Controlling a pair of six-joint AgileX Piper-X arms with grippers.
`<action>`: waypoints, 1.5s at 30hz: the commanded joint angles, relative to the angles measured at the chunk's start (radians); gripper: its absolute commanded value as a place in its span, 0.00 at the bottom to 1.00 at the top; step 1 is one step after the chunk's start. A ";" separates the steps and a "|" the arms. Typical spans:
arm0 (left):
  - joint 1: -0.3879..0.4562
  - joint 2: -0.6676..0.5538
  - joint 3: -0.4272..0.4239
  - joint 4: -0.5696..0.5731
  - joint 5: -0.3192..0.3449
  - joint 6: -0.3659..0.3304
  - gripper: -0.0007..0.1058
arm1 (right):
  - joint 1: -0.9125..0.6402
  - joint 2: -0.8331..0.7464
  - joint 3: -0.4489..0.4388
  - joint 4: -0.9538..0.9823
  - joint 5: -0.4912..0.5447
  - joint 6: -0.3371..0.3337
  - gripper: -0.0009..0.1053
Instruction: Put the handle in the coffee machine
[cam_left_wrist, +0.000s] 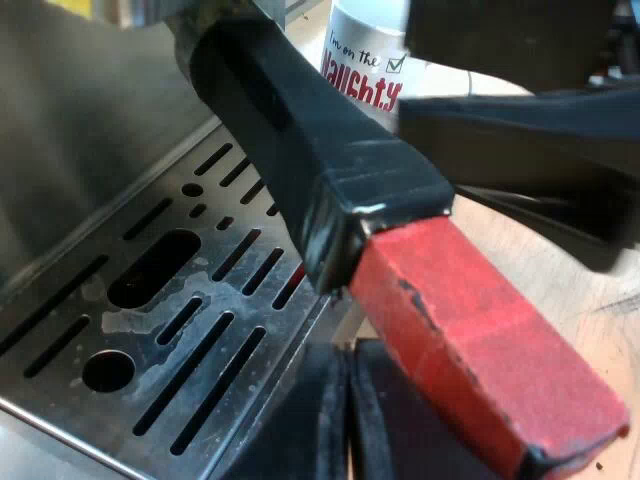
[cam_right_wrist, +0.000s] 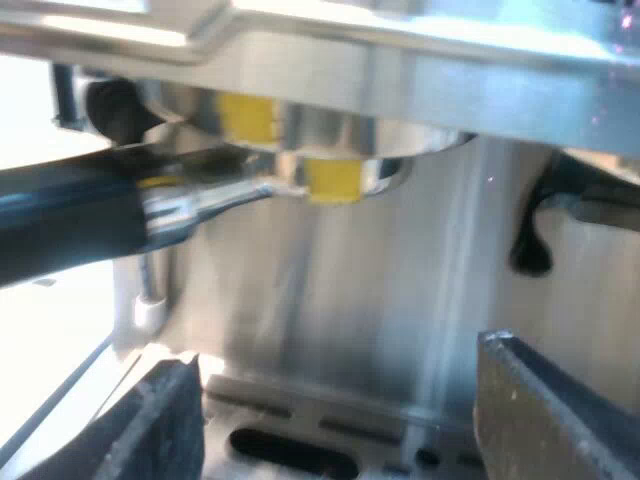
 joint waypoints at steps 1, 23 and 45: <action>-0.010 -0.019 -0.007 0.002 0.082 0.006 0.01 | 0.035 -0.059 0.001 0.098 -0.012 0.010 0.58; -0.010 -0.019 -0.007 -0.005 0.035 0.006 0.01 | 0.160 -0.478 -0.130 0.817 -0.235 0.085 0.58; -0.136 -0.037 -0.111 0.058 -0.119 -0.059 0.01 | 0.160 -0.493 -0.271 1.060 -0.371 0.112 0.73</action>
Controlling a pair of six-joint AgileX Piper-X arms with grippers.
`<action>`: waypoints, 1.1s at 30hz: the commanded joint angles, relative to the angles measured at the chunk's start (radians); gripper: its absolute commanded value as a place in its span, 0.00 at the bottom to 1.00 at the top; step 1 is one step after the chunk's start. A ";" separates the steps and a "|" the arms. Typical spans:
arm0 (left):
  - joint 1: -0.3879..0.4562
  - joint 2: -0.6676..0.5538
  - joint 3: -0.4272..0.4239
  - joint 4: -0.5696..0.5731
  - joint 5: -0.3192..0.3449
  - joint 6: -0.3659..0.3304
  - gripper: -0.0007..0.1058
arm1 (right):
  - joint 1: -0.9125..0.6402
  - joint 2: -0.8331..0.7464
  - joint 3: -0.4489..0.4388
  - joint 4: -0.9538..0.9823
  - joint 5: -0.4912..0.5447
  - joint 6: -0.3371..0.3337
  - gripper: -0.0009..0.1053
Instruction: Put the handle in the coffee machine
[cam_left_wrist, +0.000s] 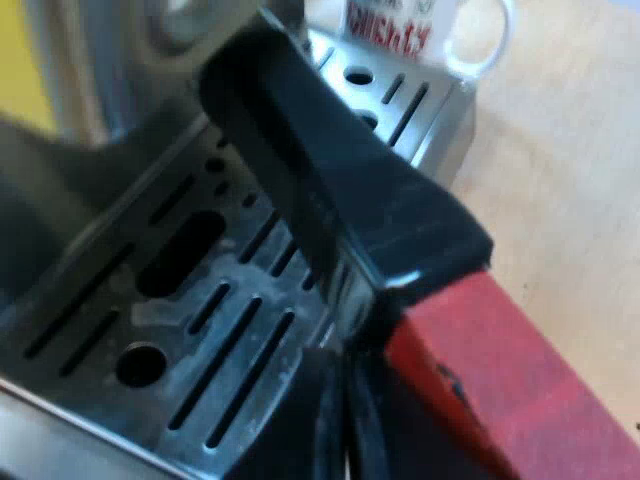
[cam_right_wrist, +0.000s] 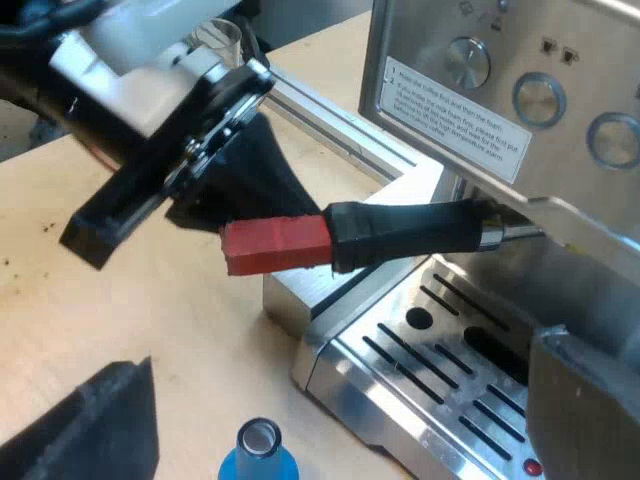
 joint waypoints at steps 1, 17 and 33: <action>-0.043 -0.019 -0.045 0.042 0.063 -0.020 0.01 | 0.000 -0.005 -0.008 0.009 -0.003 -0.003 0.73; -0.269 -0.040 -0.102 0.131 -0.233 -0.152 0.01 | 0.000 -0.005 -0.008 0.054 -0.031 -0.003 0.73; -0.409 -0.046 -0.178 0.209 -0.318 -0.425 0.01 | 0.000 -0.005 -0.008 0.085 -0.048 -0.001 0.73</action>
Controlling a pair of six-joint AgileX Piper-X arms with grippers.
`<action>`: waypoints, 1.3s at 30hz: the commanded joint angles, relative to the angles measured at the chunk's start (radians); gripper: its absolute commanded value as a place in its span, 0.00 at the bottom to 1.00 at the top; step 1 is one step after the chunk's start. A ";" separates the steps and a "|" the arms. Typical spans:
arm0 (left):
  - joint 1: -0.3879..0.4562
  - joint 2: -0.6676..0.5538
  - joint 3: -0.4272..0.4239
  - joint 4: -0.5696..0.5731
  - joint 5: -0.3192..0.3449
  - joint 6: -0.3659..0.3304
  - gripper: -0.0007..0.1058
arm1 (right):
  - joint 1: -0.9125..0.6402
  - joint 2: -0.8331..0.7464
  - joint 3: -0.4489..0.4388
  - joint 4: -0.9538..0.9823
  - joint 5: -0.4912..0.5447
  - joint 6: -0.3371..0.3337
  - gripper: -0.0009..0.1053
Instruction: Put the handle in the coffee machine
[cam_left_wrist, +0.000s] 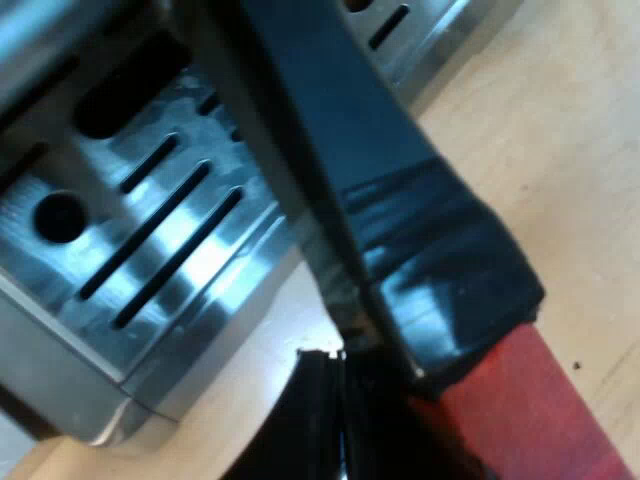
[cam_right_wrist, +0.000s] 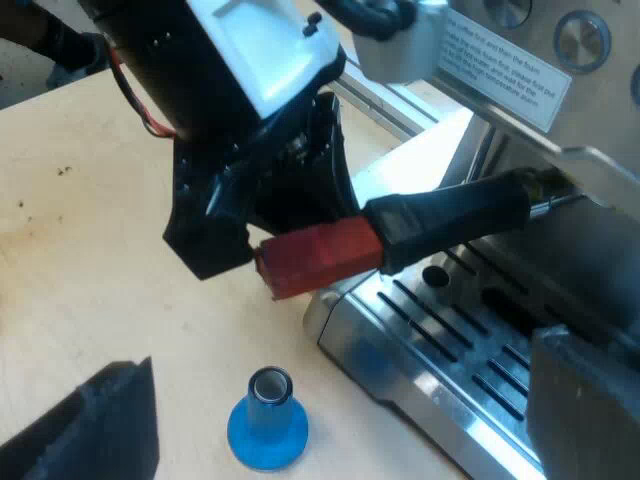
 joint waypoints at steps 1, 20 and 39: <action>-0.071 -0.023 -0.020 -0.016 0.172 -0.034 0.01 | 0.000 -0.005 -0.008 0.037 -0.003 0.001 0.73; -0.266 -0.023 -0.020 -0.171 0.172 -0.184 0.01 | 0.000 -0.094 -0.008 0.101 -0.001 0.027 0.73; -0.249 -0.021 -0.020 -0.120 0.157 -0.140 0.01 | 0.000 -0.104 -0.008 0.101 -0.001 0.027 0.73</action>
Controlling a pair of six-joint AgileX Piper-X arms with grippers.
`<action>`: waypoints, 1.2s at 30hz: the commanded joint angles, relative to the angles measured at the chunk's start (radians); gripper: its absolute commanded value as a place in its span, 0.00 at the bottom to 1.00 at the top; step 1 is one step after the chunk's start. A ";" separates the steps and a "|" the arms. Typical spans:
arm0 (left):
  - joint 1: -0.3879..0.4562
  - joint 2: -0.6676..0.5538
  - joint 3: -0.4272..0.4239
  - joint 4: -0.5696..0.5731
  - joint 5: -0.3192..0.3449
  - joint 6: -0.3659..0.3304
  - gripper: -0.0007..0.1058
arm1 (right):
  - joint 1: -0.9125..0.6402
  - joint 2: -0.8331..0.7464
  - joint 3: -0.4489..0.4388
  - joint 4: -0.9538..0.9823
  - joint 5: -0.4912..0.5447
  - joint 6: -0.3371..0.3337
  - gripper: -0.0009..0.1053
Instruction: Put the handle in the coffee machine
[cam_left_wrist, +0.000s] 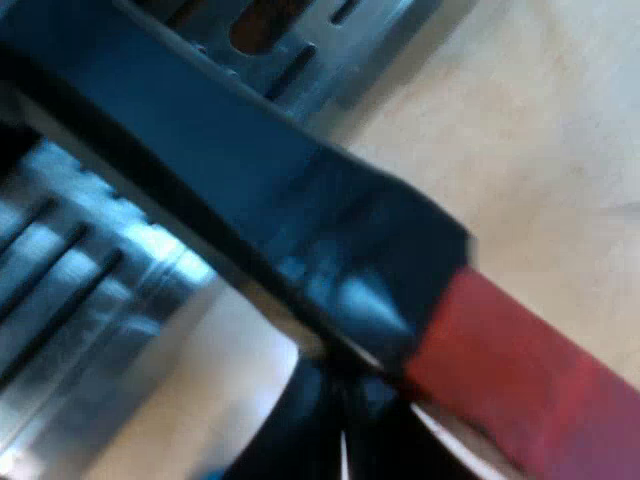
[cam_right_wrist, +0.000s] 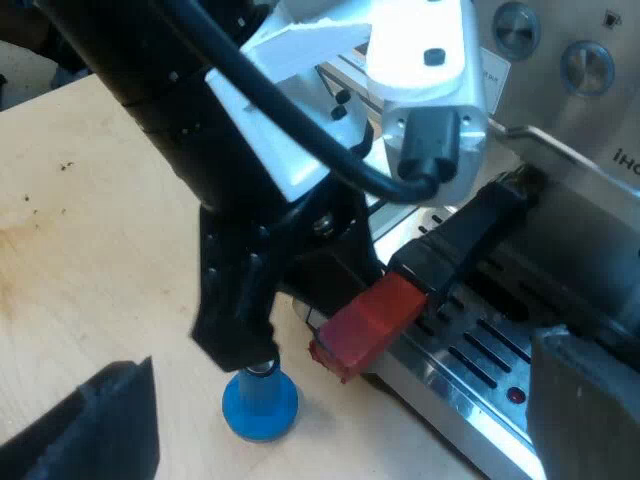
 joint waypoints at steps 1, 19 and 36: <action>-0.018 -0.016 -0.033 -0.029 0.245 0.052 0.01 | 0.000 -0.012 -0.008 0.001 0.001 -0.004 0.73; 0.310 -0.245 -0.033 0.110 0.098 0.218 0.07 | -0.002 -0.012 -0.008 0.001 -0.033 0.005 0.73; 0.342 -0.444 -0.033 0.140 0.055 0.070 0.57 | -0.247 -0.020 -0.008 0.001 -0.175 0.078 0.73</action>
